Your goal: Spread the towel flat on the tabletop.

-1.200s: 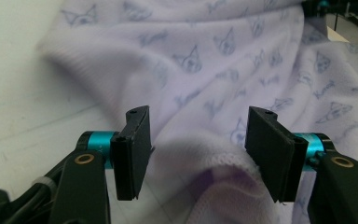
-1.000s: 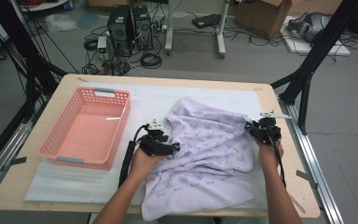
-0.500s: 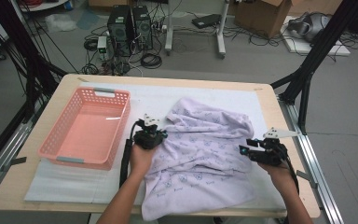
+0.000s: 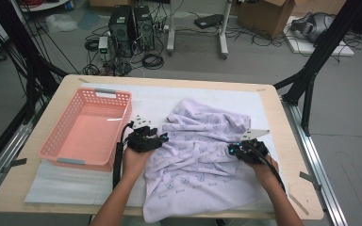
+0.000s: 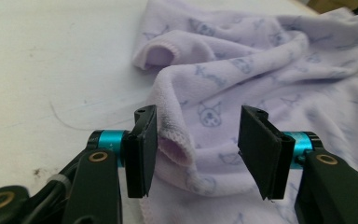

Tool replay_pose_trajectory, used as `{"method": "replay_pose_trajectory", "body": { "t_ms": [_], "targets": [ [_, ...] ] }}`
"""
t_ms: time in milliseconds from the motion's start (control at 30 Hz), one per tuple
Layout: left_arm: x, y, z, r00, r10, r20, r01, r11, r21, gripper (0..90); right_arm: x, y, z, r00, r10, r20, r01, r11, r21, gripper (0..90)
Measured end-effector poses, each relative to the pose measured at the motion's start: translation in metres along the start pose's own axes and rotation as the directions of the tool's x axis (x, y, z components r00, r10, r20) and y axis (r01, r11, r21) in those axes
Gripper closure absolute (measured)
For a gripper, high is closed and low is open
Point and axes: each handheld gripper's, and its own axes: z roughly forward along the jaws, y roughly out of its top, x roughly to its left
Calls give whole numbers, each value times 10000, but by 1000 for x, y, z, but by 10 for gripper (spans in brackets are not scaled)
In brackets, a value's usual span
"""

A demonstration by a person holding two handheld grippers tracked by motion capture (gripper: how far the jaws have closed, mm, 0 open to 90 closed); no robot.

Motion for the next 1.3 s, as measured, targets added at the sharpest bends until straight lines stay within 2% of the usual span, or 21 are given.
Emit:
{"method": "replay_pose_trajectory", "body": {
  "t_ms": [100,233,267,333,367,467,533,567,600,633,700,733,833,900,933,1000,1100,1133,1200,1267,1300],
  "targets": [
    [-2,-8,-4,9994,128,324,-137,9995,275,437,-15,5,9,9909,580,1218,-547,9980,-304,843],
    [-4,-16,-5,9968,-53,799,5,9982,606,419,-31,15,14,9484,1389,2850,-1258,9900,-640,843],
    [-5,-16,-3,9954,-114,950,45,9973,728,413,-34,16,14,9411,1654,2950,-1494,9858,-763,840],
    [-10,-18,-1,9910,-60,1336,-67,9956,939,410,-38,16,13,9392,2231,2608,-2029,9738,-1023,793],
    [-13,-18,1,9896,67,1434,-225,9939,1084,412,-38,15,11,9386,2263,2605,-2068,9732,-1004,735],
    [-20,-23,10,9881,397,1487,-635,9852,1591,461,-34,13,-2,9427,2353,2365,-2095,9692,-1291,608],
    [-25,-26,12,9905,919,1019,-1080,9803,1655,617,-32,11,-14,9512,2405,1936,-2136,9654,-1497,570],
    [-25,-25,12,9908,1005,903,-1146,9793,1671,760,-30,10,-20,9540,2407,1789,-2143,9644,-1547,553],
    [-22,-25,13,9926,832,887,-972,9812,1669,862,-28,9,-25,9585,2362,1598,-2109,9643,-1600,550],
    [-20,-24,13,9955,653,690,-756,9843,1598,867,-25,7,-31,9624,2293,1458,-2051,9649,-1640,548],
    [-13,-21,12,9972,712,-218,-680,9899,1242,874,-20,3,-41,9682,2116,1333,-1882,9675,-1689,548],
    [-7,-19,10,9970,525,-574,-460,9930,1090,875,-18,0,-45,9706,2150,1081,-1940,9648,-1773,548],
    [9,-14,8,9874,317,-1552,-206,9972,725,876,-11,-10,-50,9797,1973,345,-1889,9673,-1690,549],
    [14,-13,8,9848,98,-1733,-8,9986,520,875,-4,-18,-49,9821,1881,84,-1850,9722,-1434,546],
    [15,-13,8,9869,36,-1610,44,9988,490,873,0,-22,-47,9827,1851,-33,-1839,9742,-1310,527],
    [12,-13,8,9898,242,-1402,-166,9983,557,871,5,-28,-41,9825,1845,-257,-1861,9785,-888,491],
    [10,-11,9,9911,233,-1309,-211,9996,181,871,7,-32,-30,9813,1883,-389,-1901,9806,-489,476],
    [11,-10,10,9910,189,-1323,-179,9998,89,872,7,-31,-27,9821,1830,-442,-1846,9822,-358,486],
    [16,-10,12,9923,-213,-1221,220,9997,47,872,10,-28,-20,9910,1336,-70,-1335,9910,126,555],
    [20,-10,13,9907,-265,-1337,271,9996,24,873,8,-25,-19,9937,1118,-21,-1117,9935,228,729],
    [20,-11,14,9905,-283,-1342,296,9995,76,874,7,-24,-19,9944,1023,250,-1031,9941,323,868]
  ]
}}
